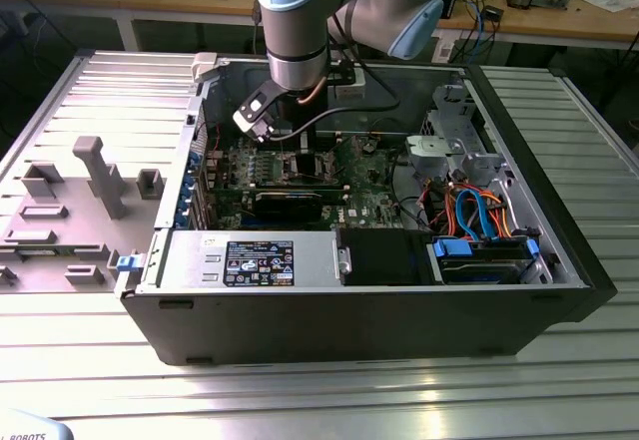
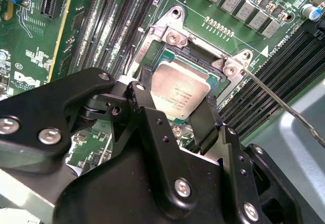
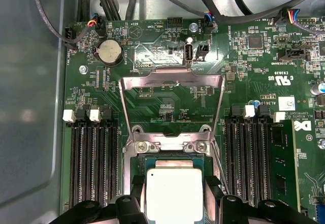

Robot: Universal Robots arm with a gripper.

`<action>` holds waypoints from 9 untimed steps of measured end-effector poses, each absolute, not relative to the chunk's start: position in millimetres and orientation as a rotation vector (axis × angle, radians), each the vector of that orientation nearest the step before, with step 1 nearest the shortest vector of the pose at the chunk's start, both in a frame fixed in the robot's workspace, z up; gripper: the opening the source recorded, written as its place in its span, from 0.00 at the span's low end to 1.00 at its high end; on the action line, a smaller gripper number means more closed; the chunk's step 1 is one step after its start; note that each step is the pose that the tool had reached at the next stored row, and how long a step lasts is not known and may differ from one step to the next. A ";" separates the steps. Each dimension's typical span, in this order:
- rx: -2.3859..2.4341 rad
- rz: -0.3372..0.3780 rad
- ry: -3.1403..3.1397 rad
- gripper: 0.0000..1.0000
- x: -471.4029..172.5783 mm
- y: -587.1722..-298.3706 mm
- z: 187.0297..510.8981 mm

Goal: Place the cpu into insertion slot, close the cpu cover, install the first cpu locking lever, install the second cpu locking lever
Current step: 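Place the cpu into insertion slot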

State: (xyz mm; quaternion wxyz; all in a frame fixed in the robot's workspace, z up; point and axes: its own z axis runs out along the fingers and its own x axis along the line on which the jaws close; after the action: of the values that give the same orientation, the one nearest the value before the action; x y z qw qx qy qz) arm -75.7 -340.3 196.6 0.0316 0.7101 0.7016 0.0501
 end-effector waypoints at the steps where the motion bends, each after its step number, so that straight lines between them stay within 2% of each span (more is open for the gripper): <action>1: 2.187 0.154 2.161 0.54 -75.7 -340.3 196.6; 4: 2.188 0.156 2.161 0.54 -75.7 -340.2 196.4; 5: 2.187 0.155 2.161 0.62 -75.7 -340.2 196.4; 9: 2.187 0.154 2.161 0.62 -75.7 -338.3 196.5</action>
State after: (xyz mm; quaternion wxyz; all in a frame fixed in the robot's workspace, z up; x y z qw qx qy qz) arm -75.7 -338.3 196.5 0.0316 0.7102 0.7015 0.0500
